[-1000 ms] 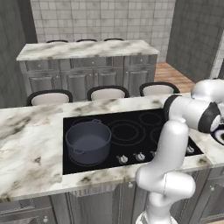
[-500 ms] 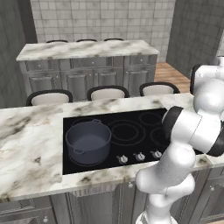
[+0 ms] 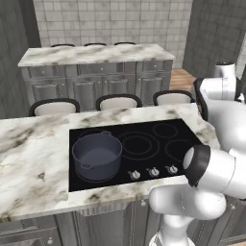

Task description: Retrieve the frozen meat and place it in the pot on a burner. Then turn the burner on.

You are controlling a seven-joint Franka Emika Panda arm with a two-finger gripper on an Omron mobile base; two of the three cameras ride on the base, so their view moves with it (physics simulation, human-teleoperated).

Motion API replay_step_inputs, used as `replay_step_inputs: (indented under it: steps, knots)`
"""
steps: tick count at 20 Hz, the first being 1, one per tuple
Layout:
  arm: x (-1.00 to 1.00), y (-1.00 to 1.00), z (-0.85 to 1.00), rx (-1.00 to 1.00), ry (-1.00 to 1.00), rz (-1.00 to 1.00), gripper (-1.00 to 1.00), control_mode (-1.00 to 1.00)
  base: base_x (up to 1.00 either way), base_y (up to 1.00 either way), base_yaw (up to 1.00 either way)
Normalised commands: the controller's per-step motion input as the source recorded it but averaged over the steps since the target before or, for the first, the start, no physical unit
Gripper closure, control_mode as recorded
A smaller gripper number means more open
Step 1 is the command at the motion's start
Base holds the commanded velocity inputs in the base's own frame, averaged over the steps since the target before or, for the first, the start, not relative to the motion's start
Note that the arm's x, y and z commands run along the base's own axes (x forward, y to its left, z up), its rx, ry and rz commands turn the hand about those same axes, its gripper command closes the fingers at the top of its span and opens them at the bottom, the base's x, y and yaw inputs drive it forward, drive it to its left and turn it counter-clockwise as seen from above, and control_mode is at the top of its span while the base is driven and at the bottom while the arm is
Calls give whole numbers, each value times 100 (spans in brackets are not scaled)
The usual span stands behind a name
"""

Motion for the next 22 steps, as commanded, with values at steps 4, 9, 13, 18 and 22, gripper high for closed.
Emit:
replay_step_inputs:
  steps: [4,9,13,18,22]
  knots:
    - [0,0,0,0,0,0,100,-100,0,0,0]
    - [0,25,-1,30,3,0,100,-100,0,0,0]
    - [0,60,7,42,0,0,100,-100,0,0,0]
    - [-1,83,42,6,-2,2,100,-100,0,0,0]
    - [0,86,47,0,0,0,100,-100,0,0,0]
